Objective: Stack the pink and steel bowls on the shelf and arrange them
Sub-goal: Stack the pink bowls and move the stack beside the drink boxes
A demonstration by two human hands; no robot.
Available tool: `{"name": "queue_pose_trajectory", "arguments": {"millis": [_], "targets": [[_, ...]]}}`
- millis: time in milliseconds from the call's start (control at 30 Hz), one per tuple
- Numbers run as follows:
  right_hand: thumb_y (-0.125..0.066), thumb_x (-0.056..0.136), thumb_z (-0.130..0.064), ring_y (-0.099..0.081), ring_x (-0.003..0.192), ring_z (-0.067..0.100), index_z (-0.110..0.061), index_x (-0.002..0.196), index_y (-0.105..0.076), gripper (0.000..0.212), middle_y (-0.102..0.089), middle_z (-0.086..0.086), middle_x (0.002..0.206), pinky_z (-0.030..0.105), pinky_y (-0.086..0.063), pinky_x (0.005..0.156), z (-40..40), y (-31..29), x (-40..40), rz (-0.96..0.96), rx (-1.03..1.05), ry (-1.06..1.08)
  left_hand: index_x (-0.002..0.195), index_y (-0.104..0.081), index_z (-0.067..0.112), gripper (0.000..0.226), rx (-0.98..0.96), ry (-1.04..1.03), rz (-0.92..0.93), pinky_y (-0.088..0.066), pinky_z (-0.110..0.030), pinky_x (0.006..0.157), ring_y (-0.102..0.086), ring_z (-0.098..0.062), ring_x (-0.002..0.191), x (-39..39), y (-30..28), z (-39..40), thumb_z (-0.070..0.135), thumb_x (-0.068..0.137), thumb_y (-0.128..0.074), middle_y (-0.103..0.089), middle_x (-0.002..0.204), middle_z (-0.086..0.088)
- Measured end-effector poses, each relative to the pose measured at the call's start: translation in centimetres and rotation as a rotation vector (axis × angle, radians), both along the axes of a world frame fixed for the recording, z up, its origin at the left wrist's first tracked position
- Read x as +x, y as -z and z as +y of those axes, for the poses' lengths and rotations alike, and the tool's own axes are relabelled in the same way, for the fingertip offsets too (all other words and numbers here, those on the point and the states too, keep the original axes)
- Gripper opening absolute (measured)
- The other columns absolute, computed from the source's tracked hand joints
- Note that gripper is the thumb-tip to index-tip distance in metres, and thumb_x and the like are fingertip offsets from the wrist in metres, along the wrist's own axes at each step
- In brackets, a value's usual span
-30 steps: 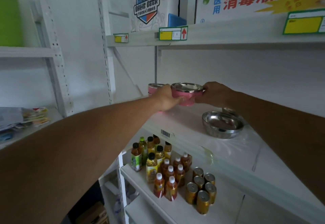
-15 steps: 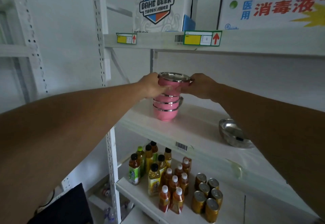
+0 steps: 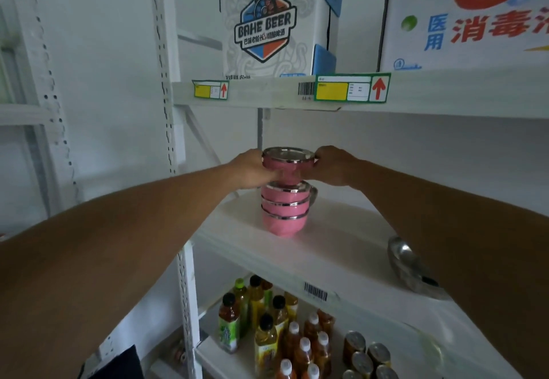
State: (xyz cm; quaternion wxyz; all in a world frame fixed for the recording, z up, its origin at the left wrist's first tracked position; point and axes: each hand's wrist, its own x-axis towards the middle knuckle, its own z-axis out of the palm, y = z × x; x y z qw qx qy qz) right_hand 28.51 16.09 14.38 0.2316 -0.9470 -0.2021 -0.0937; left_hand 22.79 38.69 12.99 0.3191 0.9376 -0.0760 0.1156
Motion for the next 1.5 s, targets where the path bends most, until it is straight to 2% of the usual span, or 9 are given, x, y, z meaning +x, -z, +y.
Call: {"name": "queue_pose_trajectory", "arguments": {"millis": [133, 267, 533, 867, 1033, 1200, 1333, 1400, 1500], "targets": [[-0.074, 0.070, -0.082, -0.065, 0.082, 0.014, -0.019, 0.099, -0.069, 0.070, -0.071, -0.001, 0.093, 0.028, -0.043, 0.059, 0.3, 2.1, 0.6, 0.039, 0.030, -0.034, 0.090, -0.069, 0.063, 0.044, -0.037, 0.049, 0.044, -0.046, -0.020, 0.077, -0.063, 0.004, 0.097, 0.1, 1.7, -0.1, 0.091, 0.057, -0.064, -0.066, 0.099, 0.032], [-0.074, 0.082, -0.068, -0.061, 0.079, 0.016, -0.014, 0.095, -0.069, 0.056, -0.066, -0.001, 0.087, 0.027, -0.041, 0.061, 0.6, 4.1, 0.8, 0.124, 0.041, -0.068, 0.128, -0.074, 0.053, 0.070, -0.049, 0.053, 0.100, -0.053, -0.033, 0.107, -0.069, -0.009, 0.119, -0.3, 2.8, -0.4, 0.084, 0.067, -0.061, -0.076, 0.125, 0.018], [-0.076, 0.086, -0.058, -0.073, 0.100, 0.020, -0.014, 0.115, -0.073, 0.053, -0.077, 0.006, 0.108, 0.043, -0.059, 0.093, 0.6, 5.4, 1.1, 0.163, 0.182, -0.144, 0.157, -0.054, 0.023, 0.081, -0.111, -0.058, 0.104, -0.042, -0.039, 0.119, -0.059, -0.026, 0.140, 0.2, 4.1, -0.4, 0.079, 0.104, -0.031, -0.062, 0.154, -0.001], [-0.079, 0.076, -0.066, -0.066, 0.107, 0.017, -0.018, 0.129, -0.058, 0.074, -0.068, -0.002, 0.119, 0.039, -0.057, 0.090, 0.4, 6.1, 1.3, 0.138, 0.202, -0.111, 0.108, -0.066, 0.032, 0.036, -0.268, -0.036, 0.053, -0.049, -0.030, 0.093, -0.067, -0.013, 0.110, 0.9, 4.6, -0.2, 0.051, 0.115, -0.035, -0.070, 0.115, 0.008], [-0.077, 0.080, -0.064, -0.062, 0.106, 0.014, -0.018, 0.137, -0.048, 0.079, -0.063, -0.002, 0.124, 0.031, -0.052, 0.077, 0.3, 6.0, 1.2, 0.149, 0.202, -0.097, 0.150, -0.061, 0.022, 0.051, -0.280, 0.019, 0.065, -0.043, -0.046, 0.123, -0.063, -0.025, 0.135, 0.3, 4.5, -0.6, 0.048, 0.117, -0.032, -0.068, 0.145, -0.004], [-0.078, 0.081, -0.061, -0.063, 0.104, 0.013, -0.016, 0.141, -0.044, 0.082, -0.064, -0.001, 0.122, 0.030, -0.052, 0.076, 0.4, 6.1, 1.3, 0.182, 0.211, -0.096, 0.152, -0.060, 0.020, 0.051, -0.303, 0.016, 0.073, -0.042, -0.047, 0.124, -0.062, -0.024, 0.135, 0.1, 4.5, -0.8, 0.045, 0.118, -0.031, -0.067, 0.147, -0.005], [-0.078, 0.072, -0.074, -0.063, 0.118, 0.021, -0.016, 0.151, -0.038, 0.106, -0.063, 0.002, 0.136, 0.043, -0.054, 0.099, 0.1, 6.3, 1.2, 0.224, 0.226, -0.113, 0.134, -0.065, 0.034, 0.044, -0.294, 0.041, 0.037, -0.045, -0.012, 0.108, -0.066, 0.014, 0.111, 0.7, 5.2, -0.2, 0.054, 0.117, -0.030, -0.065, 0.133, 0.010], [-0.075, 0.067, -0.082, -0.059, 0.126, 0.023, -0.014, 0.159, -0.029, 0.124, -0.058, 0.003, 0.145, 0.041, -0.049, 0.102, -0.2, 6.2, 0.9, 0.239, 0.197, -0.103, 0.148, -0.056, 0.027, 0.062, -0.260, 0.021, 0.043, -0.038, 0.000, 0.096, -0.059, 0.025, 0.114, 0.4, 5.4, 0.6, 0.069, 0.111, -0.029, -0.060, 0.137, 0.014], [-0.066, 0.062, -0.091, -0.048, 0.139, 0.026, -0.011, 0.163, -0.018, 0.137, -0.044, 0.005, 0.161, 0.036, -0.040, 0.098, -0.8, 6.2, 0.3, 0.262, 0.136, -0.099, 0.175, -0.020, 0.021, 0.109, -0.173, -0.069, 0.141, -0.027, -0.041, 0.130, -0.031, -0.020, 0.164, -0.5, 5.6, 2.2, 0.094, 0.094, -0.022, -0.030, 0.179, 0.001]]}}
